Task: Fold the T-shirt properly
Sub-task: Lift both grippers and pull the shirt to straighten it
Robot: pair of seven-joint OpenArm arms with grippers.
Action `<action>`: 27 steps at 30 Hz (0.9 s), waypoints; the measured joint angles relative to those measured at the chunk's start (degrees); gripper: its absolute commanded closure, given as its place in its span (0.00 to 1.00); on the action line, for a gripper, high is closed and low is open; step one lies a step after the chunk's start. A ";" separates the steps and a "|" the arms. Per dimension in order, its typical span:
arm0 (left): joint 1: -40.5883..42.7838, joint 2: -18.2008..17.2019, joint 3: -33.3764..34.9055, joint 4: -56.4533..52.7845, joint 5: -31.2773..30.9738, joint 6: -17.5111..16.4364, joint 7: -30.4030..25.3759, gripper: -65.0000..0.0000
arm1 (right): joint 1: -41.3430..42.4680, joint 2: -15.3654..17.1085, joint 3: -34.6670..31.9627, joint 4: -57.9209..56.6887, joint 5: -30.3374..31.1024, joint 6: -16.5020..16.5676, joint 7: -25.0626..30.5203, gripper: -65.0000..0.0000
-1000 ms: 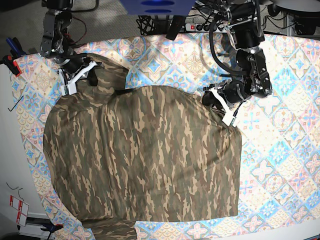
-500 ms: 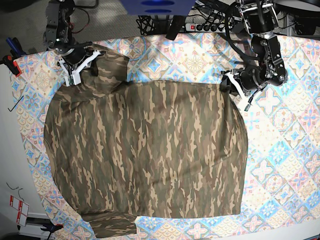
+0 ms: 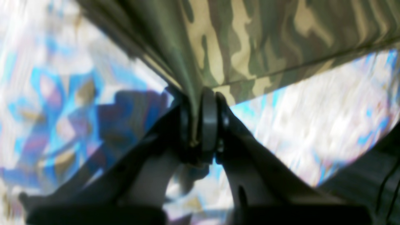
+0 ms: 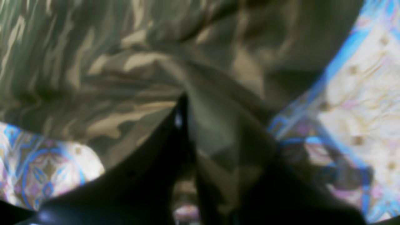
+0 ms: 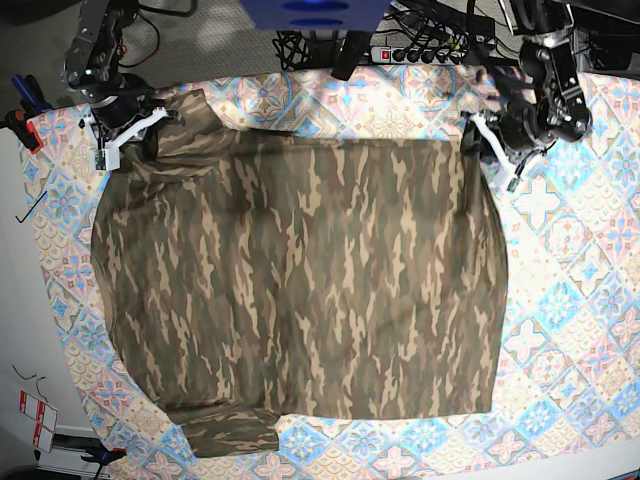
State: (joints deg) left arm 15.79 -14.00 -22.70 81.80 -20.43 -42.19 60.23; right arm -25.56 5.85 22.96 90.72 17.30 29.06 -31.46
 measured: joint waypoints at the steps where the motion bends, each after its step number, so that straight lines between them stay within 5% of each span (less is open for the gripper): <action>1: 0.74 -0.04 0.00 1.55 0.02 0.11 2.56 1.00 | -0.02 -0.11 0.28 0.42 0.26 0.17 -1.05 0.98; 9: 7.82 0.81 -3.72 11.69 4.00 1.27 11.30 1.00 | 0.00 -1.09 4.31 2.75 0.02 -0.11 -5.31 0.98; 18: 5.55 0.20 -6.71 12.17 4.28 1.20 11.58 1.00 | 0.13 -1.38 4.13 3.34 0.66 0.28 -5.70 0.98; 27: -2.43 -0.76 -7.67 12.24 16.72 2.10 19.69 1.00 | 6.12 0.07 5.25 5.46 -0.85 -2.34 -10.86 0.98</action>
State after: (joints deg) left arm 13.37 -14.76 -30.37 94.04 -3.70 -40.10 79.92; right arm -19.44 5.91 28.21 96.18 16.45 26.72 -42.33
